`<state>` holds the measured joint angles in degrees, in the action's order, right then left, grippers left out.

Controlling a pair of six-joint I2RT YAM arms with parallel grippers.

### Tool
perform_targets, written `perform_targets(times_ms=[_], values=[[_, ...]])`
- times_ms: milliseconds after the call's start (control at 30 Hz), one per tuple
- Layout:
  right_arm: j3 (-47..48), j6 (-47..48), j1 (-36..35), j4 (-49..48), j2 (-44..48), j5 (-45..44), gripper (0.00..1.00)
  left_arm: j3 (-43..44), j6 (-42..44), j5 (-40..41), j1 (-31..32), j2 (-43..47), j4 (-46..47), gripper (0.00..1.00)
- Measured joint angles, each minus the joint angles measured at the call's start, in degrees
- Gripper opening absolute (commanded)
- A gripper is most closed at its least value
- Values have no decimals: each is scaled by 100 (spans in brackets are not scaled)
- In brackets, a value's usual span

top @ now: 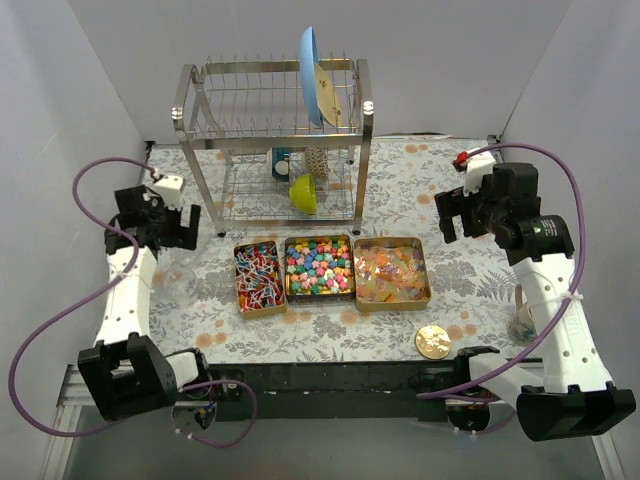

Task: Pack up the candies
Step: Pick up the spatula from the center of the board.

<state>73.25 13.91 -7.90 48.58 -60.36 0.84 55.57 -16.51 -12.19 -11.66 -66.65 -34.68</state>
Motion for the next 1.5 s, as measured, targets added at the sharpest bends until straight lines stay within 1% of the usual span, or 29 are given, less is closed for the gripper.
perform_targets(times_ms=[100, 233, 333, 400, 533, 567, 700, 767, 800, 900, 967, 1000, 1133, 1200, 1333, 1500], values=[[-24, 131, 0, -17, -24, 313, 98, 413, 376, -289, -820, -393, 17, 98], [-186, 535, 0, -103, -22, 885, 98, 1062, 586, -809, -1873, -1158, 22, 98], [-289, 737, 0, -157, -20, 1231, 98, 1366, 756, -988, -2365, -1596, 17, 98], [-304, 824, 0, -177, -35, 1460, 98, 1421, 898, -1025, -2465, -1773, 11, 98], [-348, 903, 0, -282, -79, 1921, 98, 1425, 1360, -1084, -2450, -2094, -50, 97], [-391, 903, 0, -313, -92, 2050, 98, 1429, 1497, -1099, -2439, -2181, -87, 93], [-599, 885, 0, -374, -199, 2494, 98, 1604, 1947, -1128, -2422, -2688, -284, 89], [-662, 850, 0, -378, -278, 2645, 98, 1759, 2081, -1145, -2422, -3023, -378, 83], [-667, 828, 0, -378, -321, 2684, 98, 1845, 2118, -1165, -2420, -3185, -417, 77], [-667, 710, 0, -452, -444, 2811, 98, 2170, 2188, -1233, -2374, -3685, -562, 67], [-667, 643, -2, -529, -498, 2857, 98, 2387, 2251, -1261, -2295, -3952, -638, 66], [-667, 610, -2, -555, -511, 2865, 98, 2481, 2297, -1272, -2223, -4068, -693, 64], [-737, 490, -4, -728, -518, 2896, 98, 2538, 2527, -1270, -1797, -4212, -813, 58], [-833, 463, -4, -776, -509, 2892, 98, 2492, 2660, -1266, -1530, -4212, -798, 57], [-1019, 444, 7, -780, -509, 2885, 98, 2376, 2809, -1276, -1196, -4227, -820, 54], [-1040, 439, 87, -767, -511, 2887, 98, 2540, 2905, -1292, -1255, -4444, -942, 54]])
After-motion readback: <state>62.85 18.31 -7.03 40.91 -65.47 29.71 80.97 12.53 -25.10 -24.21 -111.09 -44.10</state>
